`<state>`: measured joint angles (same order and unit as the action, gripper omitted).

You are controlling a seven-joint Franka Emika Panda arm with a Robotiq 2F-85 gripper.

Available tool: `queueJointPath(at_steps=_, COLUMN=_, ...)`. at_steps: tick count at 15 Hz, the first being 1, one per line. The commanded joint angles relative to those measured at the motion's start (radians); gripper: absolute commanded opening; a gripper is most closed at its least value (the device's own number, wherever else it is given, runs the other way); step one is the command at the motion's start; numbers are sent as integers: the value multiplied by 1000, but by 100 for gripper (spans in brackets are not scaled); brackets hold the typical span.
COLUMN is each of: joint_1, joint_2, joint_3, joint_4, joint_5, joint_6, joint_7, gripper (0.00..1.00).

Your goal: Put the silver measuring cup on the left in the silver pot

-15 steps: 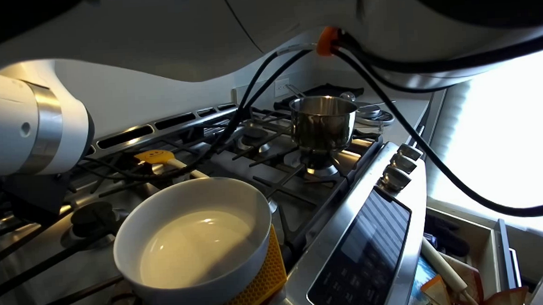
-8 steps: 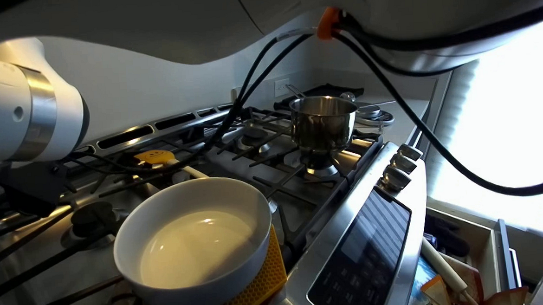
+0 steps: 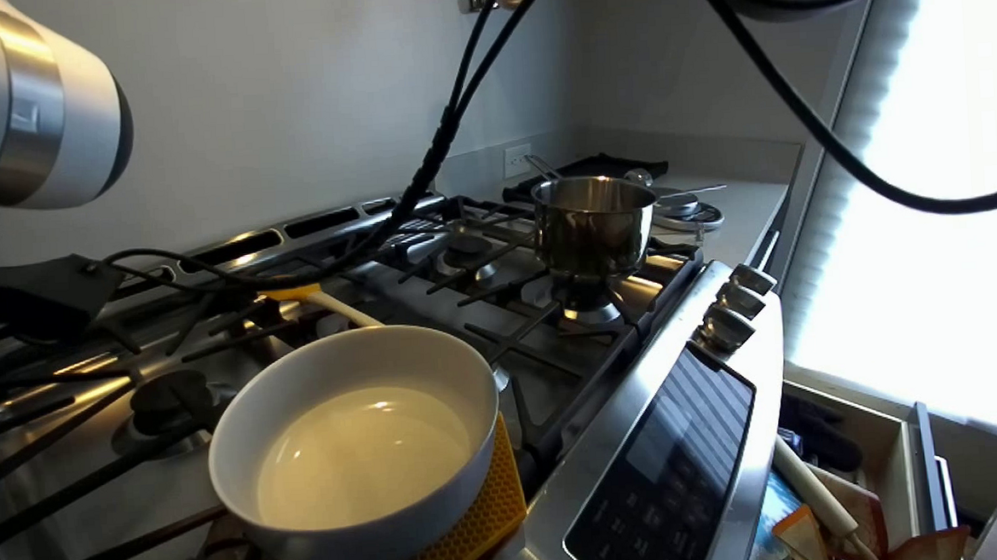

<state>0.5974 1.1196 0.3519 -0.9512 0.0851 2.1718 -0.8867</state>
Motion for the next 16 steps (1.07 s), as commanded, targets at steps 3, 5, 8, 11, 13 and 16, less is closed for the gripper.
queueJointPath(at_steps=3, joint_1=-10, joint_2=-189, joint_3=-39, joint_4=-224, joint_5=-15, joint_6=-100, joint_7=103, gripper=38)
queueJointPath(at_steps=5, joint_1=-6, joint_2=-253, joint_3=-55, joint_4=-296, joint_5=-20, joint_6=-131, joint_7=148, gripper=38)
queueJointPath(at_steps=8, joint_1=2, joint_2=-357, joint_3=-74, joint_4=-415, joint_5=-35, joint_6=-127, joint_7=216, gripper=38)
queueJointPath(at_steps=11, joint_1=6, joint_2=-464, joint_3=-85, joint_4=-536, joint_5=-50, joint_6=-133, joint_7=288, gripper=38)
queueJointPath(at_steps=13, joint_1=10, joint_2=-533, joint_3=-90, joint_4=-612, joint_5=-59, joint_6=-137, joint_7=336, gripper=38)
queueJointPath(at_steps=16, joint_1=-17, joint_2=-632, joint_3=-50, joint_4=-732, joint_5=-109, joint_6=-110, joint_7=442, gripper=38)
